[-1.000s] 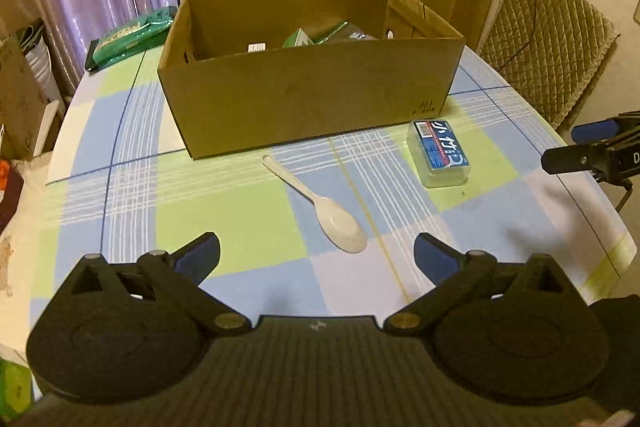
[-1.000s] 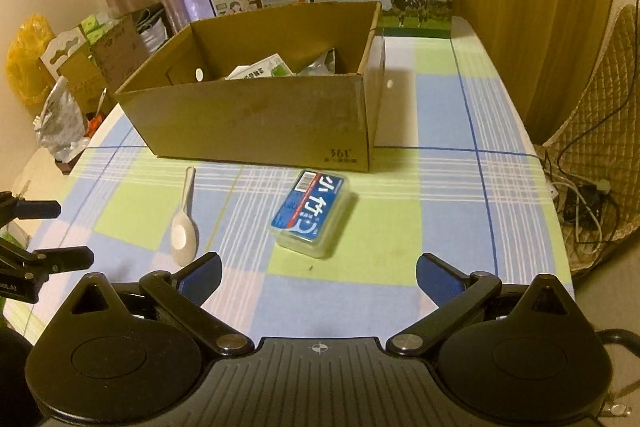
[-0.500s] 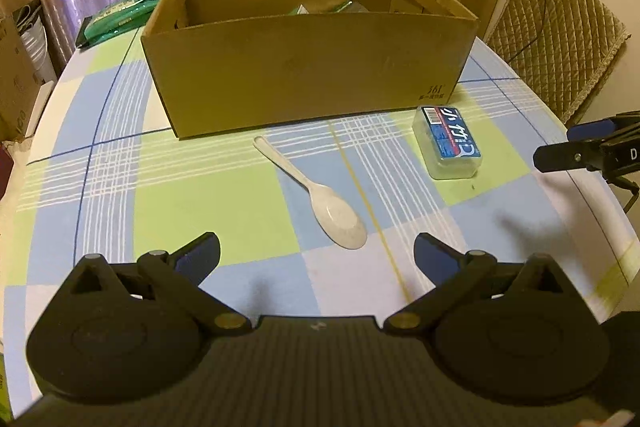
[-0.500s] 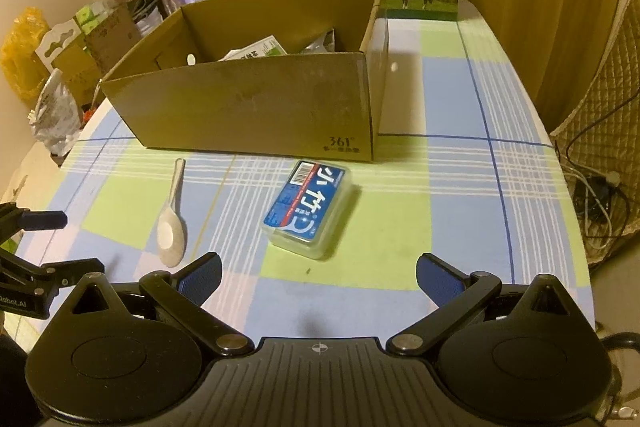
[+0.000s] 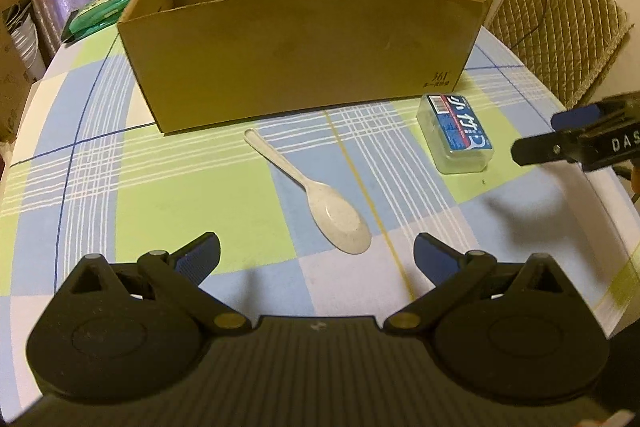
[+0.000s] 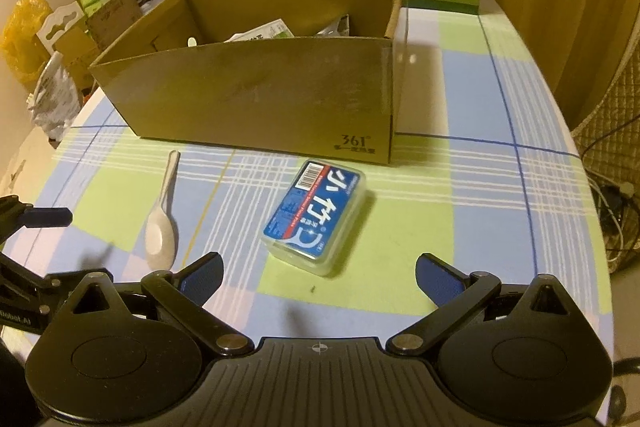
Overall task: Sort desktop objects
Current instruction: 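Move both open tools back toward the spoon and toothpick case on the table, then grasp the white spoon with the left tool while the right tool grasps the toothpick case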
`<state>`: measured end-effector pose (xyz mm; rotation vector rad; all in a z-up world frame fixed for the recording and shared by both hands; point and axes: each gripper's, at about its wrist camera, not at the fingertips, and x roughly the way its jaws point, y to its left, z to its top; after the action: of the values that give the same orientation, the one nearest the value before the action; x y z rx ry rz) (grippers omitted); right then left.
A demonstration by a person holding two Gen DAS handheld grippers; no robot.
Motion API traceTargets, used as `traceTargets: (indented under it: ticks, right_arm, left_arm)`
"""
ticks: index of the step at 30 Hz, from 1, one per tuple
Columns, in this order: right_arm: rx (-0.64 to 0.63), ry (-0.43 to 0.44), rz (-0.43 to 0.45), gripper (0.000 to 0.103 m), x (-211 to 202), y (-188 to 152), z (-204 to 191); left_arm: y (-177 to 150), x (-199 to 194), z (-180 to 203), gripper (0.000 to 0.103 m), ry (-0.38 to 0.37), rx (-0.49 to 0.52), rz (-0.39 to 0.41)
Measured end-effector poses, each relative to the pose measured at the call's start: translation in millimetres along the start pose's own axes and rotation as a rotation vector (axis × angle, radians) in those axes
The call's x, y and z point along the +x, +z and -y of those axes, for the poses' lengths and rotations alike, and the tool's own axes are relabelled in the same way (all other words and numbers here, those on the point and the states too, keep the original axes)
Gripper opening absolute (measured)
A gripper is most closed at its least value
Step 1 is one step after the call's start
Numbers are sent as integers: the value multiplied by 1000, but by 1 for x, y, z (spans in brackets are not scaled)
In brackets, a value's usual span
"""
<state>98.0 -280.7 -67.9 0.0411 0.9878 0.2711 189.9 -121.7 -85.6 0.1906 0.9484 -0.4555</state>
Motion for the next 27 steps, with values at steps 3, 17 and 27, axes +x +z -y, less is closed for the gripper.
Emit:
traceTargets:
  ticks: [3,17,27]
  right_arm:
    - [-6,4,-6,100,11,4,-1]
    - [-16,-14,-38,86,57,18,-10]
    - [-32,-26,-64,65,73,20,-11]
  left_arm:
    - [2,7,0,101,4,37,-7]
    - [12,31,-9,96,-65,319,-34]
    - [16,40,-10,96,-101,353,-35]
